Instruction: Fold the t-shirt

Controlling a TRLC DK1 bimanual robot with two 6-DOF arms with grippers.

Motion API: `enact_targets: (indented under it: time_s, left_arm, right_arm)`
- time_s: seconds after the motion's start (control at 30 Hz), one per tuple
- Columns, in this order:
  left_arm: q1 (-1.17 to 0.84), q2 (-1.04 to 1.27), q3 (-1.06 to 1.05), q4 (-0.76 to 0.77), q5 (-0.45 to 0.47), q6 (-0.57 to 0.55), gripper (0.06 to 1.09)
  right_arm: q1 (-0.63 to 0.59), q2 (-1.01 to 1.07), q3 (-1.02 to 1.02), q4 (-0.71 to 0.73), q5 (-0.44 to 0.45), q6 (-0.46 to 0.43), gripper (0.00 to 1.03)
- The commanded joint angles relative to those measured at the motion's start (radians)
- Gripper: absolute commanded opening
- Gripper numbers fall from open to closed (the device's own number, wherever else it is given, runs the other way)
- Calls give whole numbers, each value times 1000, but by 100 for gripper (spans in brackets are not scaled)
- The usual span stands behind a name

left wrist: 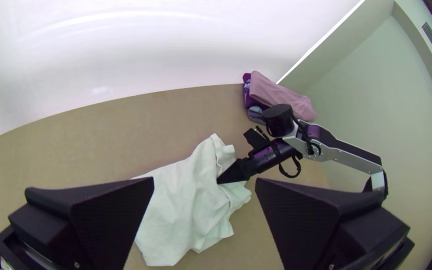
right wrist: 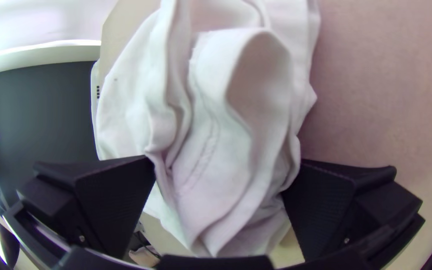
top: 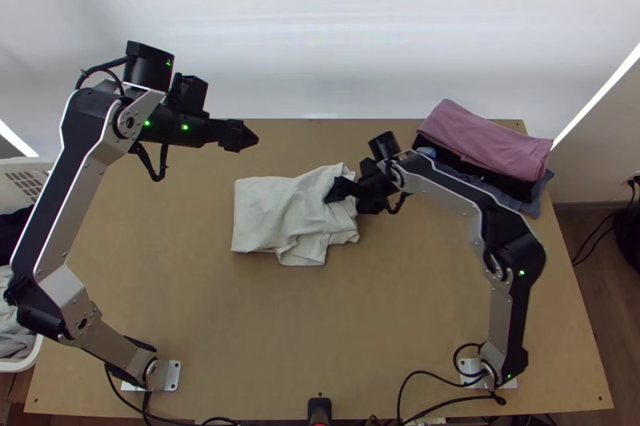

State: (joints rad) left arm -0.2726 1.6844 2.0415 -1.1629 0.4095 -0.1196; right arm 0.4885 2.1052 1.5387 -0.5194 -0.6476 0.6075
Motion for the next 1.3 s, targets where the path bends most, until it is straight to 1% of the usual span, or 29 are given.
enact_targets:
  time_s: [0.0, 0.17, 0.2, 0.23, 0.27, 0.3, 0.33, 0.4, 0.47, 0.53, 0.57, 0.6, 0.73, 0.9, 1.0, 1.17, 1.27]
  left_arm:
    - [15, -43, -15, -12, 2, 8, 104]
    - [33, -55, -17, -21, 0, 9, 104]
    - [39, -57, -17, -23, 2, 9, 104]
    - [41, -58, -17, -23, 2, 9, 104]
    - [42, -60, -17, -23, 2, 9, 104]
    - [46, -61, -17, -23, 2, 9, 104]
    - [47, -61, -15, -23, 2, 9, 104]
    - [47, -61, -15, -21, 2, 9, 104]
    - [49, -61, -17, -21, 2, 8, 104]
    - [49, -61, -17, -21, 2, 6, 104]
    - [50, -63, -17, -21, 2, 6, 104]
    - [50, -63, -17, -21, 2, 6, 104]
    - [58, -65, -18, -21, 2, 9, 104]
    - [65, -63, -18, -20, 2, 12, 104]
    - [64, -63, -18, -18, 2, 12, 104]
    - [64, -61, -18, -14, 2, 11, 104]
    - [65, -61, -18, -14, 2, 11, 104]
  right_arm:
    - [50, 68, 61, -1, -9, 26, 99]
    - [99, 118, 107, -24, -9, 38, 99]
    - [102, 119, 110, -34, -9, 38, 97]
    - [104, 119, 115, -48, -9, 38, 90]
    - [102, 114, 118, -68, -9, 34, 78]
    - [99, 101, 115, -76, -9, 23, 57]
    - [90, 73, 104, -68, -6, 9, 30]
    - [71, 21, 89, -60, -7, -12, 21]
    - [61, -19, 101, -71, -12, -11, 3]
    - [42, -45, 153, -183, -46, -28, 3]
    - [33, -65, 172, -234, -49, -60, 3]
    - [22, -88, 182, -266, -50, -72, 3]
    - [-42, -200, 215, -269, -72, -66, 3]
    - [-126, -251, 362, -271, -99, -40, 3]
    - [-188, -244, 475, -271, -101, -23, 3]
    - [-323, -175, 675, -278, -118, 1, 3]
    - [-419, -120, 785, -278, -158, 34, 3]
